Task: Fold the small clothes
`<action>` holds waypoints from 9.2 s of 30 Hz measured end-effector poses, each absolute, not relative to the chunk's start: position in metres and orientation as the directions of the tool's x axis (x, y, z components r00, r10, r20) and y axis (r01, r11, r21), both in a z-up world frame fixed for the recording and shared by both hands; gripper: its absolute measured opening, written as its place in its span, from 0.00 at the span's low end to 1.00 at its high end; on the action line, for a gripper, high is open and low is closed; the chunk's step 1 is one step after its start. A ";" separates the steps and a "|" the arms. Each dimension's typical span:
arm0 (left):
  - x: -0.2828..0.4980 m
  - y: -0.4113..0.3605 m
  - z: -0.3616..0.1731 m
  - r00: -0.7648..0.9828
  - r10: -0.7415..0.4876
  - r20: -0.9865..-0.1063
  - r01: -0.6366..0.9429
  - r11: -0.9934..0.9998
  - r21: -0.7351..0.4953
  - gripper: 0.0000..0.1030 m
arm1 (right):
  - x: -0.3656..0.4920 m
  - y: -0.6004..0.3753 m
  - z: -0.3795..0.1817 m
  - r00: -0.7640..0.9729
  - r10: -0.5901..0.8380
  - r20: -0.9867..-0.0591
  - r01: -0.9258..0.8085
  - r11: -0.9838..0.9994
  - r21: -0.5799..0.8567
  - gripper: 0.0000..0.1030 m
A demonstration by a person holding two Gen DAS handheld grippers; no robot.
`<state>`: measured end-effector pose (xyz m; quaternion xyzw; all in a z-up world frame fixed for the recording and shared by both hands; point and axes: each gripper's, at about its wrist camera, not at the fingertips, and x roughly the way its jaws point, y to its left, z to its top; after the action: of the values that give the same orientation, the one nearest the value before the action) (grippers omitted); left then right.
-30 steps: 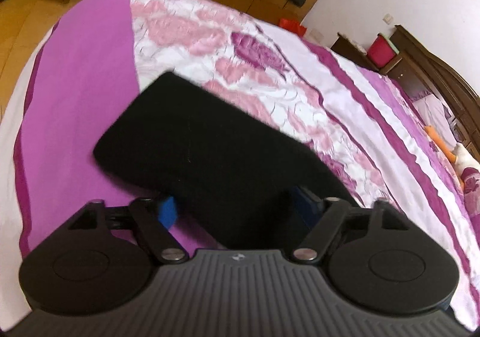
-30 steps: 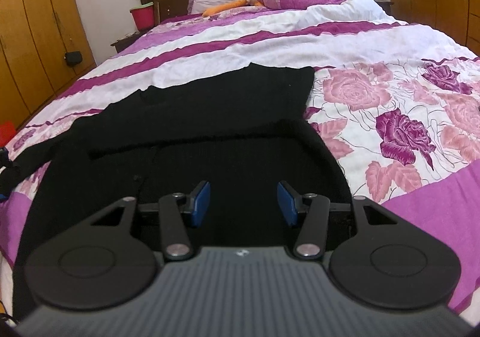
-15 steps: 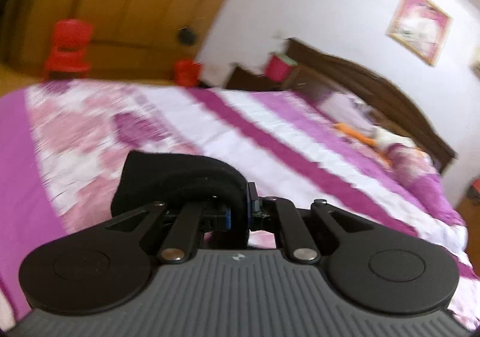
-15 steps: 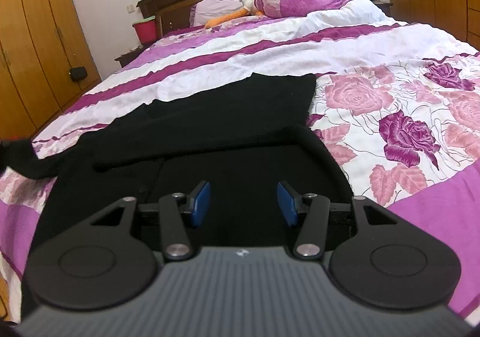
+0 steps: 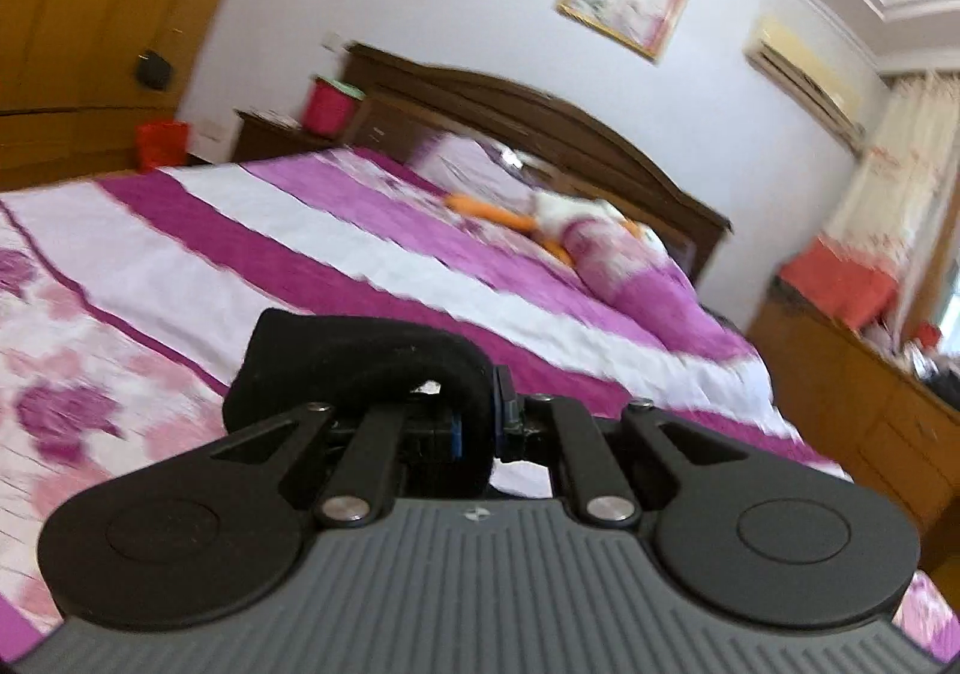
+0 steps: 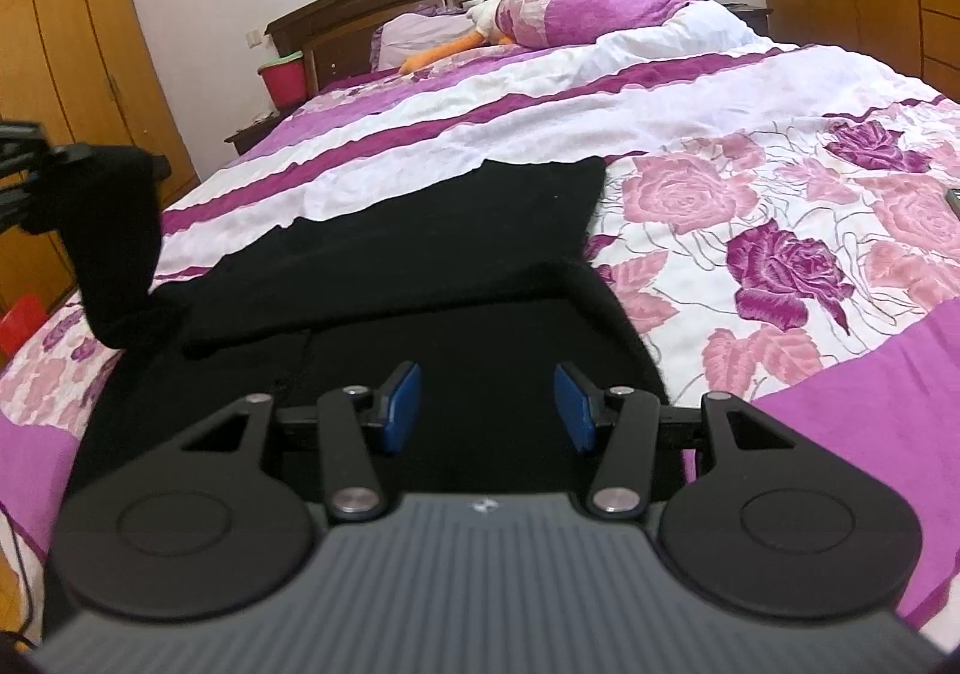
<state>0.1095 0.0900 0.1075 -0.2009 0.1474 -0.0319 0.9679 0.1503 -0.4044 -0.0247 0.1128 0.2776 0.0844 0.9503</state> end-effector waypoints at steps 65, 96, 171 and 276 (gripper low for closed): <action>0.081 0.123 -0.021 0.766 0.096 -0.635 -0.199 0.976 -0.092 0.56 | 0.313 -0.271 -0.028 0.662 0.475 -0.580 -0.243 0.868 0.434 0.50; 0.094 0.121 -0.036 0.769 0.127 -0.626 -0.199 0.979 -0.045 0.56 | 0.334 -0.262 -0.038 0.772 0.344 -0.535 -0.338 0.934 0.113 0.31; 0.162 0.081 -0.039 0.799 0.082 -0.595 -0.129 0.991 -0.038 0.56 | 0.316 -0.389 -0.045 0.868 0.183 -0.462 -0.114 0.978 0.174 0.08; -0.092 0.068 -0.057 0.651 -0.291 -0.700 0.142 0.954 -0.265 0.31 | 0.049 -0.427 -0.080 0.745 0.352 -0.567 -0.256 0.935 0.245 0.26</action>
<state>-0.0924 0.0684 -0.0574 -0.0937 0.3999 -0.1197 0.9039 0.0490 -0.4272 -0.0798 0.0759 0.3179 0.1632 0.9309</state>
